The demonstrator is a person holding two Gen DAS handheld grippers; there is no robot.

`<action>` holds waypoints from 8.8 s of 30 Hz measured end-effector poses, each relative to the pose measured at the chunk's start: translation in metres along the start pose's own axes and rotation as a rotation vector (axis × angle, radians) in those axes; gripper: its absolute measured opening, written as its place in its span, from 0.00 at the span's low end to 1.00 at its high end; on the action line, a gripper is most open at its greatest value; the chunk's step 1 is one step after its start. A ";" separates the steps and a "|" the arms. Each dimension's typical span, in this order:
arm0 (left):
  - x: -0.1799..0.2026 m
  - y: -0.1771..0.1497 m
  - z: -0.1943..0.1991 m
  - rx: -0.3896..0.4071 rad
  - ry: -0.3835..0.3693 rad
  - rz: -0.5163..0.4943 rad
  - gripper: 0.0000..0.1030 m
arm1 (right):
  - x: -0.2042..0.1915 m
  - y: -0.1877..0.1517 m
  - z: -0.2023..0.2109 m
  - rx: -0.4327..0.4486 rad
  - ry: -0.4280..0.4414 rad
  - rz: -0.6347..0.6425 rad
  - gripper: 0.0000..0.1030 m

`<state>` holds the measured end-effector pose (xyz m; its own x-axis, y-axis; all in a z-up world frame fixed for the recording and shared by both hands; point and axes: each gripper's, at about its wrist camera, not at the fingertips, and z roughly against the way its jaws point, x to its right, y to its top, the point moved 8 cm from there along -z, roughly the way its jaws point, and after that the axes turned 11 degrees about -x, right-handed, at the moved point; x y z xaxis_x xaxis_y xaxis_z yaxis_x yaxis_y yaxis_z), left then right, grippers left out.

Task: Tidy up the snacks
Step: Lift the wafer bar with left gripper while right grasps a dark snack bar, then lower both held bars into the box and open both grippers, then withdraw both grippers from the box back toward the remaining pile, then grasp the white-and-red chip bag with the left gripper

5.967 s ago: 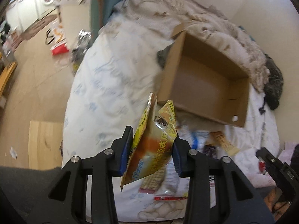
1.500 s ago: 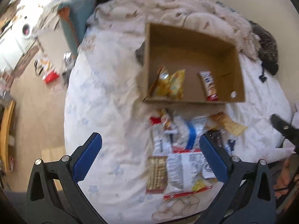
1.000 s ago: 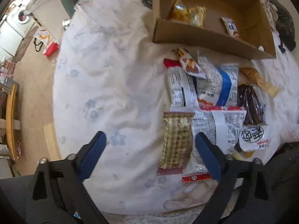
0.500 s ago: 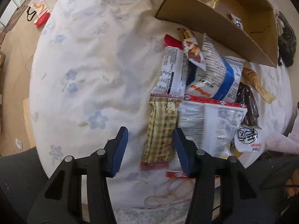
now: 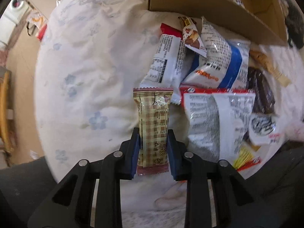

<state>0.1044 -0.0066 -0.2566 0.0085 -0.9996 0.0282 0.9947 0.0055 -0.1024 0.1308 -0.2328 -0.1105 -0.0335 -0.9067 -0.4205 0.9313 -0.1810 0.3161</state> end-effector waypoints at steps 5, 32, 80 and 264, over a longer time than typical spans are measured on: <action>0.006 0.001 0.040 0.041 -0.047 -0.012 0.22 | 0.000 -0.002 -0.003 -0.028 0.042 -0.017 0.93; -0.009 0.039 0.096 0.175 -0.143 0.025 0.22 | -0.015 -0.043 -0.136 -0.518 0.097 -0.125 0.39; 0.037 0.125 0.209 0.446 -0.043 -0.069 0.22 | -0.045 0.088 0.003 -0.054 0.334 -0.046 0.13; 0.011 0.017 0.056 0.115 -0.110 0.105 0.43 | 0.020 -0.081 -0.120 -0.545 0.023 -0.246 0.61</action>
<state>0.1269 -0.0164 -0.2022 0.1173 -0.9843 0.1323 0.9929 0.1188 0.0038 0.0980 -0.1909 -0.2467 -0.2700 -0.8530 -0.4466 0.9491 -0.1576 -0.2727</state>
